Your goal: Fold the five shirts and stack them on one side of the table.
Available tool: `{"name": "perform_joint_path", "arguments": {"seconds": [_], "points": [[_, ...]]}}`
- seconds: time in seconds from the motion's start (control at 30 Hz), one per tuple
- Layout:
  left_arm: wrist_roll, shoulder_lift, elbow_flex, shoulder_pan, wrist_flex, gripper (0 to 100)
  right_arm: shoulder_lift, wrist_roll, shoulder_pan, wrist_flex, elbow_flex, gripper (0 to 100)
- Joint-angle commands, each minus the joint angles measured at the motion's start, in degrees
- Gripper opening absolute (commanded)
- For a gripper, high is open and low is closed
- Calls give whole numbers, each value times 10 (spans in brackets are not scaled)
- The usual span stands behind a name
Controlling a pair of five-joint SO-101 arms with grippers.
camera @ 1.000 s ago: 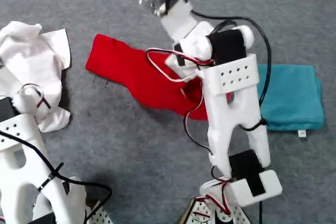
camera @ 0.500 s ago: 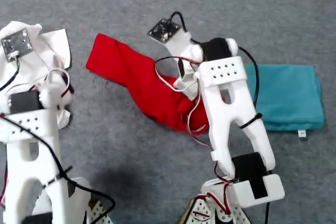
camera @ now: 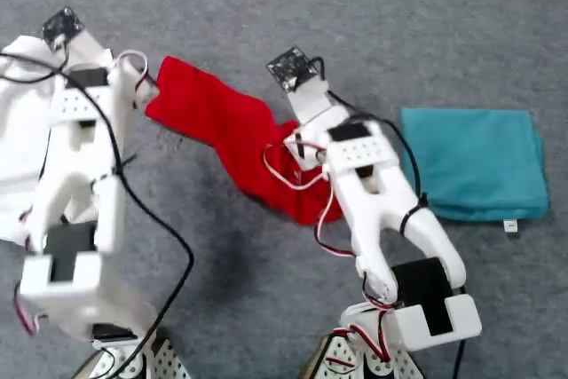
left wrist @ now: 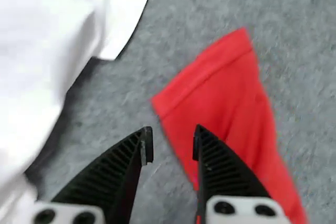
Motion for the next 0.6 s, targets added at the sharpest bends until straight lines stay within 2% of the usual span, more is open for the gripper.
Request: {"name": "perform_joint_path", "arguments": {"seconds": [0.0,0.17,0.37,0.43,0.53,0.57], "points": [[10,75,-139,20,22,140,-29,-16,10,-69,24,9],[11,211,-240,40,39,136,-26,-17,10,-70,25,9],[11,330,-303,44,69,134,-25,-17,25,-71,23,9],[11,352,-330,43,100,105,-25,-17,26,-71,23,9],[11,370,-367,40,151,12,-25,-17,25,-71,23,9],[11,374,-378,40,169,22,-25,-17,25,-71,23,9]]}}
